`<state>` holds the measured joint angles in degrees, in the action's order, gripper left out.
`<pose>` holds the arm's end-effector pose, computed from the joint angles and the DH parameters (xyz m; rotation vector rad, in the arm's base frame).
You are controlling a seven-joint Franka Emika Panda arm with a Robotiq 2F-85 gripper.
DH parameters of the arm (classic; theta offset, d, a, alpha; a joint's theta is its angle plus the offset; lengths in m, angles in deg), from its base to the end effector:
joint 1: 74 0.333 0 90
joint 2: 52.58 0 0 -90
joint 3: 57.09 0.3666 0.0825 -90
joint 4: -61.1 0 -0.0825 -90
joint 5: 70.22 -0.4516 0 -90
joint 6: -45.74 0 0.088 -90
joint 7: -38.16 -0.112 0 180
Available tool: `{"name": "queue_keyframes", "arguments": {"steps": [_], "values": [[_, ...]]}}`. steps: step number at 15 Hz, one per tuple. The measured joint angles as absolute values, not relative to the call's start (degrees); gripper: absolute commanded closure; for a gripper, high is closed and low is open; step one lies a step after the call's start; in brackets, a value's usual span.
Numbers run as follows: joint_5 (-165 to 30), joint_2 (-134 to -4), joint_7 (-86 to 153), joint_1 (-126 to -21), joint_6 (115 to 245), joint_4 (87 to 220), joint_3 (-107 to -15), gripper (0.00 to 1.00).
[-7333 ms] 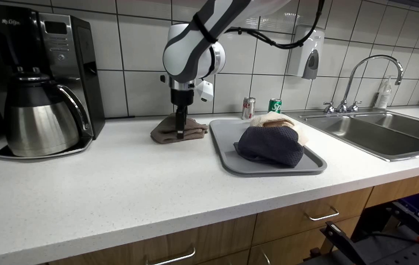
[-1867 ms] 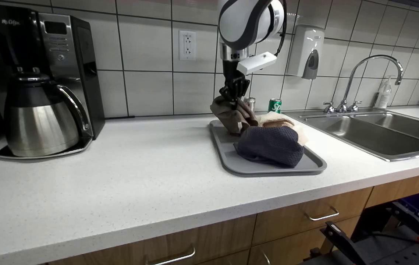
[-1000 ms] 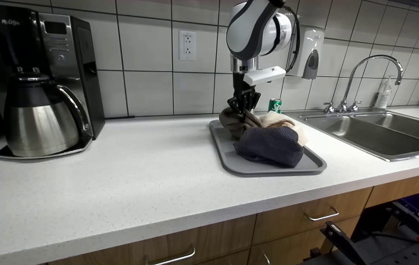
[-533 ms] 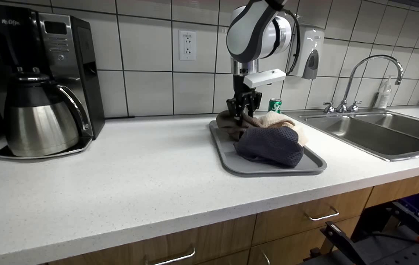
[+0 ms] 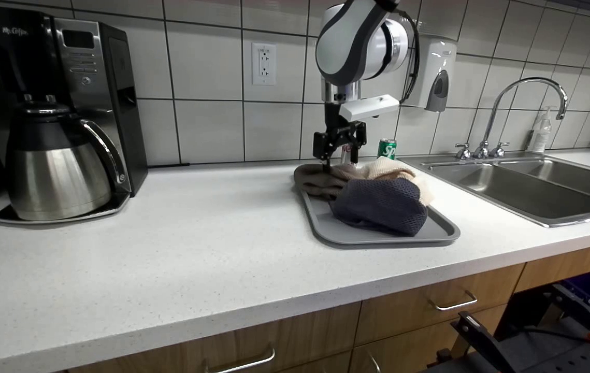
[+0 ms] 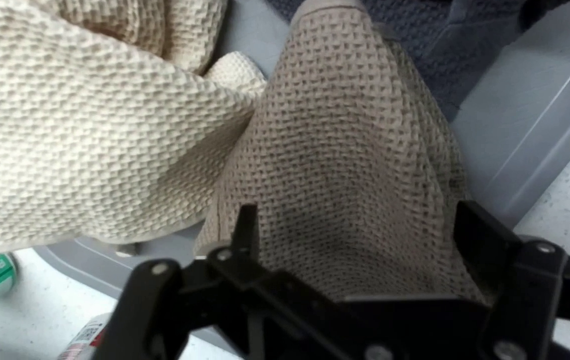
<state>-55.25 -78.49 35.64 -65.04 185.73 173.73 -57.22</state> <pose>0.6782 0.1042 0.2333 2.9377 0.4573 0.0624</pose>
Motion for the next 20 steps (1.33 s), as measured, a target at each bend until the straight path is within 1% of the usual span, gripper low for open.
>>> {"name": "queue_keyframes", "arguments": {"steps": [9, 14, 20], "values": [[-54.7, -75.5, 30.4, -61.9, 185.7, 176.1, -57.1, 0.0], [-52.0, -70.5, 25.6, -60.3, 185.7, 180.7, -57.1, 0.0], [-50.3, -63.2, 24.5, -61.3, 187.2, 188.5, -57.3, 0.0]]}}
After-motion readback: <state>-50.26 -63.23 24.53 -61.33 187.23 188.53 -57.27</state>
